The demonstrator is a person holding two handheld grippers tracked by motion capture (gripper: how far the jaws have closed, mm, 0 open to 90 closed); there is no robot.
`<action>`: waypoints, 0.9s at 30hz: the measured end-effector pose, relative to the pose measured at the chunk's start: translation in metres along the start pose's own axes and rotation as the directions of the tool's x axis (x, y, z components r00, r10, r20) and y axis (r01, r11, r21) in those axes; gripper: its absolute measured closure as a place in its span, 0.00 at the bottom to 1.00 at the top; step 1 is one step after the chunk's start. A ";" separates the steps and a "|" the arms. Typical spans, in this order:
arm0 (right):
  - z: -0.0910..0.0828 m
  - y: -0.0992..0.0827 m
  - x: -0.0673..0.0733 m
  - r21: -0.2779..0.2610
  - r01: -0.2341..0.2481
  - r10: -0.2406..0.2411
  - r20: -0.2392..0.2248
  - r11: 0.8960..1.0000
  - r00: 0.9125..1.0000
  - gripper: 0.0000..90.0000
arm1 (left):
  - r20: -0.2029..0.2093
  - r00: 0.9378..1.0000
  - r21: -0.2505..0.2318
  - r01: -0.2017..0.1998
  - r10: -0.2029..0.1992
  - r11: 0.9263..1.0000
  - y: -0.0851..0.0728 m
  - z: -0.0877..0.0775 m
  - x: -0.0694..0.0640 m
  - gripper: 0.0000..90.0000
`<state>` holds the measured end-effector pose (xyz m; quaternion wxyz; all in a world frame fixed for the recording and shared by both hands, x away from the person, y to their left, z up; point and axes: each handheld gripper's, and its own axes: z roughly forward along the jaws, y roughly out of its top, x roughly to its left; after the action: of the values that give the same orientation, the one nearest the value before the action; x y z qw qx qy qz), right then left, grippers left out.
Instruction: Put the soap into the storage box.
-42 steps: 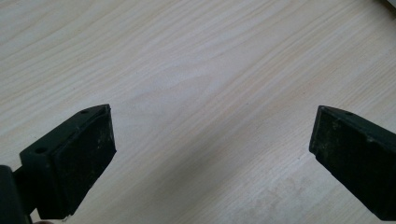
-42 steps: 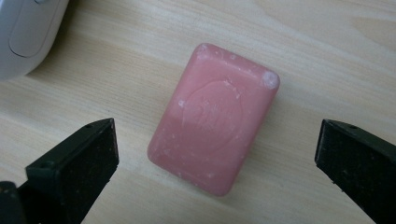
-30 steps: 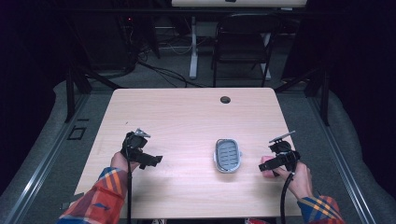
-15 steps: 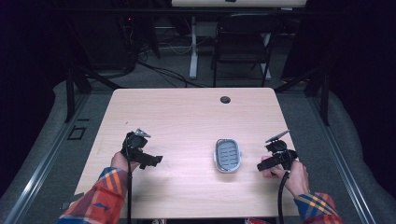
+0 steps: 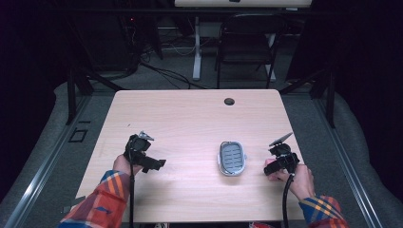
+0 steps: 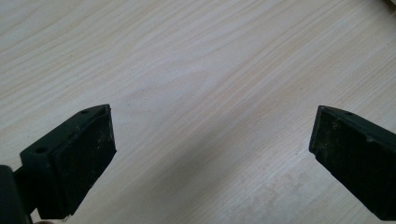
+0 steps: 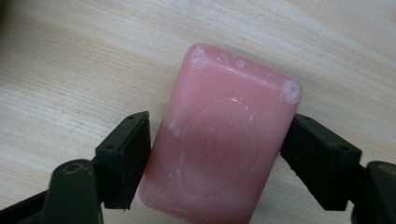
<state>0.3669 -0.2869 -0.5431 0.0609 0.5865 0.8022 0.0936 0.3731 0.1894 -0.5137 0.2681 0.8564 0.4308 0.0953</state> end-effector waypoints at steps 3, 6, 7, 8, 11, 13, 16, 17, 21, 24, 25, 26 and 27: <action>0.000 0.000 0.000 0.000 -0.005 0.005 0.006 1.000 1.000 0.34 | -0.001 1.000 -0.001 0.000 0.000 1.000 0.000 0.000 0.000 0.00; 0.000 -0.001 0.001 -0.028 -0.023 0.023 0.015 0.999 1.000 0.40 | 0.000 1.000 0.000 0.000 0.000 1.000 0.000 0.000 0.000 0.00; -0.002 0.000 -0.001 0.003 0.003 -0.003 0.023 1.000 1.000 0.41 | 0.000 1.000 0.000 0.000 0.000 1.000 0.000 0.000 0.000 0.00; -0.002 0.000 -0.001 0.003 0.003 -0.003 0.023 1.000 1.000 0.41 | -0.001 1.000 0.000 0.000 0.000 1.000 0.000 0.000 0.000 0.00; -0.002 0.000 0.000 -0.004 0.003 -0.003 0.018 1.000 1.000 0.41 | -0.001 1.000 0.000 0.000 0.000 1.000 0.000 0.000 0.000 0.00; -0.003 0.000 -0.001 0.001 0.013 -0.013 0.014 1.000 1.000 0.41 | 0.001 1.000 0.000 -0.001 0.001 1.000 0.000 0.000 0.000 0.01; -0.004 0.001 -0.002 0.001 0.022 -0.022 0.005 1.000 1.000 0.41 | 0.000 1.000 -0.001 -0.002 0.002 1.000 0.000 0.000 0.000 0.01; -0.005 0.001 -0.002 -0.006 0.024 -0.024 0.006 1.000 1.000 0.41 | 0.001 1.000 0.000 0.000 0.000 1.000 0.000 0.000 0.000 0.01; -0.008 0.001 -0.003 -0.006 0.031 -0.031 0.002 1.000 1.000 0.41 | 0.002 1.000 0.000 -0.001 0.001 1.000 0.000 0.000 0.000 0.00; -0.010 0.002 -0.003 -0.005 0.044 -0.044 0.001 0.999 0.999 0.41 | 0.001 1.000 -0.001 -0.002 0.002 1.000 0.000 0.000 0.000 0.01; -0.011 0.002 -0.003 -0.005 0.041 -0.041 0.004 0.999 0.999 0.41 | 0.000 1.000 -0.001 -0.002 0.002 1.000 0.000 0.000 0.000 0.01; -0.013 0.002 -0.003 -0.008 0.046 -0.046 0.001 0.999 0.999 0.41 | -0.001 1.000 -0.001 -0.002 0.002 1.000 0.000 0.000 0.000 0.00; -0.013 0.002 -0.003 -0.008 0.046 -0.046 0.001 0.999 0.999 0.41 | -0.001 1.000 -0.001 -0.002 0.002 1.000 0.000 0.000 0.000 0.00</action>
<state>0.3673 -0.2902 -0.5298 0.0657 0.5676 0.8152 0.0950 0.3732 0.1896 -0.5136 0.2684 0.8567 0.4300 0.0961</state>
